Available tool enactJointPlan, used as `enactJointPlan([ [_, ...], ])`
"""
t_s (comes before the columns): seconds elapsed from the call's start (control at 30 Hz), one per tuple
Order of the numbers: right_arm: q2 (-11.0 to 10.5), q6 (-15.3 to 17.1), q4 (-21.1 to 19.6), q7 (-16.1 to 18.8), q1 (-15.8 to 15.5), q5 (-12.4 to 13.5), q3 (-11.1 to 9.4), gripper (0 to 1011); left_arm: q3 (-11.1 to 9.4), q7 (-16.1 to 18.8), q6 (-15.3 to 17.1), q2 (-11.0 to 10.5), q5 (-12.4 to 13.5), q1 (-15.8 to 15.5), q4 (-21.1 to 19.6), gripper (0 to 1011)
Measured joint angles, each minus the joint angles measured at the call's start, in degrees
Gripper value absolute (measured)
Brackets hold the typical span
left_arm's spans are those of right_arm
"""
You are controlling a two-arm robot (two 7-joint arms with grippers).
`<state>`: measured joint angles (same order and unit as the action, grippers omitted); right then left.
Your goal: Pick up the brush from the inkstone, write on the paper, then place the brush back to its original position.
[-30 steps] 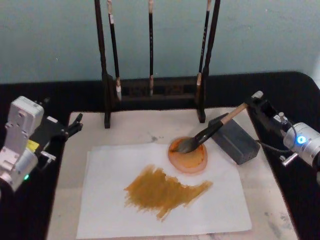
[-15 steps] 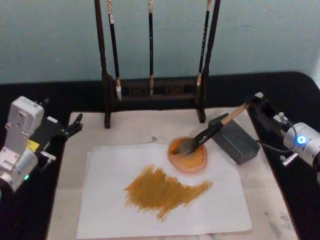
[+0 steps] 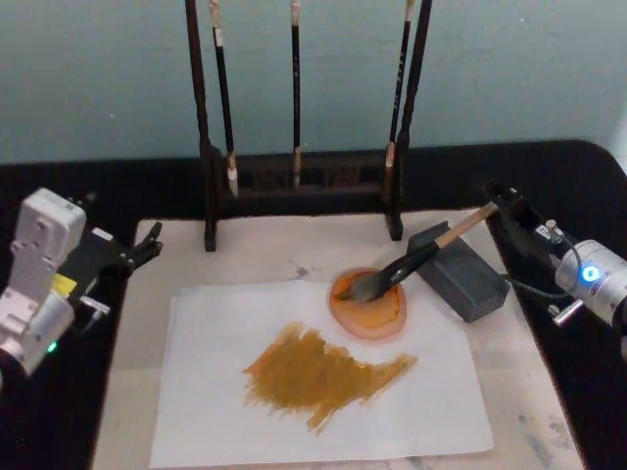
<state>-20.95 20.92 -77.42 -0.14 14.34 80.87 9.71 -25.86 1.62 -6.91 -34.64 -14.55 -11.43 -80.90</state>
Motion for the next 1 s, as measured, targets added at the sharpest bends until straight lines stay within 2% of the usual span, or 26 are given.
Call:
enactJointPlan([
  [0.2,0.0,0.0,0.0,0.0,0.0,0.0,0.0,938,0.0,0.0,0.0,0.0,0.0,0.0,0.0,1010],
  [0.33,0.0,0.0,0.0,0.0,0.0,0.0,0.0,1000,0.0,0.0,0.0,0.0,0.0,0.0,0.0,1009],
  [0.5,-0.1,0.0,0.0,-0.1,0.0,0.0,0.1,1000,0.0,0.0,0.0,0.0,0.0,0.0,0.0,1010],
  [0.63,-1.1,-0.5,-2.2,-2.1,-1.0,0.1,0.5,1000,0.0,0.0,0.0,0.0,0.0,0.0,0.0,1010],
  [0.83,-3.2,-1.7,-8.6,-8.5,-4.6,1.0,0.3,1000,0.0,0.0,0.0,0.0,0.0,0.0,0.0,1010],
  [0.87,-3.2,-1.7,-8.6,-8.5,-4.6,1.0,0.3,1000,0.0,0.0,0.0,0.0,0.0,0.0,0.0,1010],
  [1.0,-5.8,-4.4,-13.7,-10.2,-6.9,-2.4,1.1,1000,0.0,0.0,0.0,0.0,0.0,0.0,0.0,1010],
])
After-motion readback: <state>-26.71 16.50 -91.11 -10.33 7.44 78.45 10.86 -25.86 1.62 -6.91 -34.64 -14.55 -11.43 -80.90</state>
